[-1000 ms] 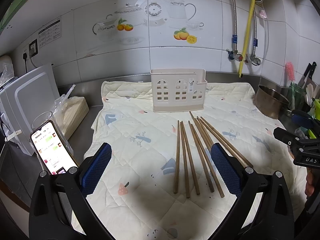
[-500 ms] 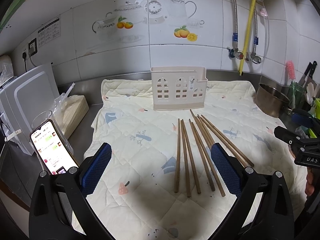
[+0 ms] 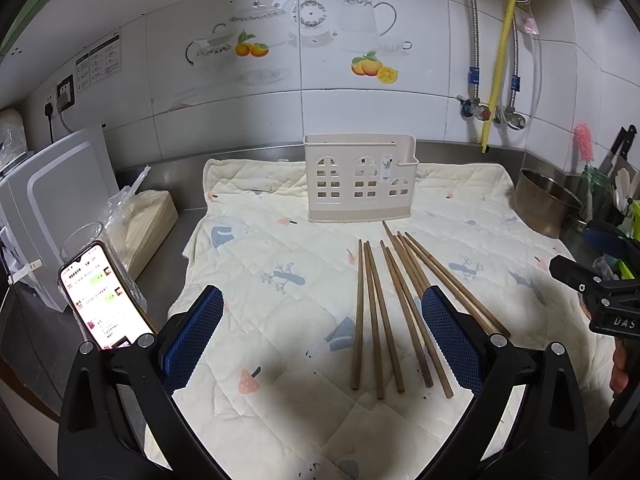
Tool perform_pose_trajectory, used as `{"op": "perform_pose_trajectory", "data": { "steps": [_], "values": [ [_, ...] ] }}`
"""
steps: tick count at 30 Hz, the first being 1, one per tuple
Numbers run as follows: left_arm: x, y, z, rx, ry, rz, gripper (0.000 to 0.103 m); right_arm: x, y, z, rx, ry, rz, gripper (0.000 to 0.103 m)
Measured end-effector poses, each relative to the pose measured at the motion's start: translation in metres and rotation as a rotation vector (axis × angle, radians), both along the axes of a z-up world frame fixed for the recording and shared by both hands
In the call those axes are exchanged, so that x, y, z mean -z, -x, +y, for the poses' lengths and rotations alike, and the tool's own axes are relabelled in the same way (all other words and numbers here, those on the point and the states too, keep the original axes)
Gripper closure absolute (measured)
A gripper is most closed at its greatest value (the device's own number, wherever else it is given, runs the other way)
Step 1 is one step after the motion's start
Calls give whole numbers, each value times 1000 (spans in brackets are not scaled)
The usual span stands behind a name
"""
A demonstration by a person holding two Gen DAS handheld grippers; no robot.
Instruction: Organize utensils
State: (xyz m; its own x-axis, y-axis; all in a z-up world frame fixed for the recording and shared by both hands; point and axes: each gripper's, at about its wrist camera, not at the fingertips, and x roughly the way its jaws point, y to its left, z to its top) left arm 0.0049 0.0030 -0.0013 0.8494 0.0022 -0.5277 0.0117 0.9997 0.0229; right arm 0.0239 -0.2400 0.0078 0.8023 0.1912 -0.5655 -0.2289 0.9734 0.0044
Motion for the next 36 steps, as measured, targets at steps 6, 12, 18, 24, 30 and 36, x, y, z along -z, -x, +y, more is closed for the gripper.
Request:
{"op": "perform_pose_trajectory", "data": {
  "steps": [6,12,18,24,30,36],
  "values": [
    [3,-8,4,2,16,20,5,5,-7,0,-6,6,16,6],
    [11,-17,9,-1,26,46,5,16,-11,-4,-4,8,33,7],
    [23,-27,18,-16,54,81,5,28,-19,-6,-11,19,66,7],
    [35,-36,19,-4,53,113,5,43,-27,-2,-29,26,104,8],
    [49,-43,18,11,50,145,6,57,-35,0,-47,17,149,20],
    [65,-48,16,32,56,192,19,70,-44,5,-64,26,191,33]
  ]
}}
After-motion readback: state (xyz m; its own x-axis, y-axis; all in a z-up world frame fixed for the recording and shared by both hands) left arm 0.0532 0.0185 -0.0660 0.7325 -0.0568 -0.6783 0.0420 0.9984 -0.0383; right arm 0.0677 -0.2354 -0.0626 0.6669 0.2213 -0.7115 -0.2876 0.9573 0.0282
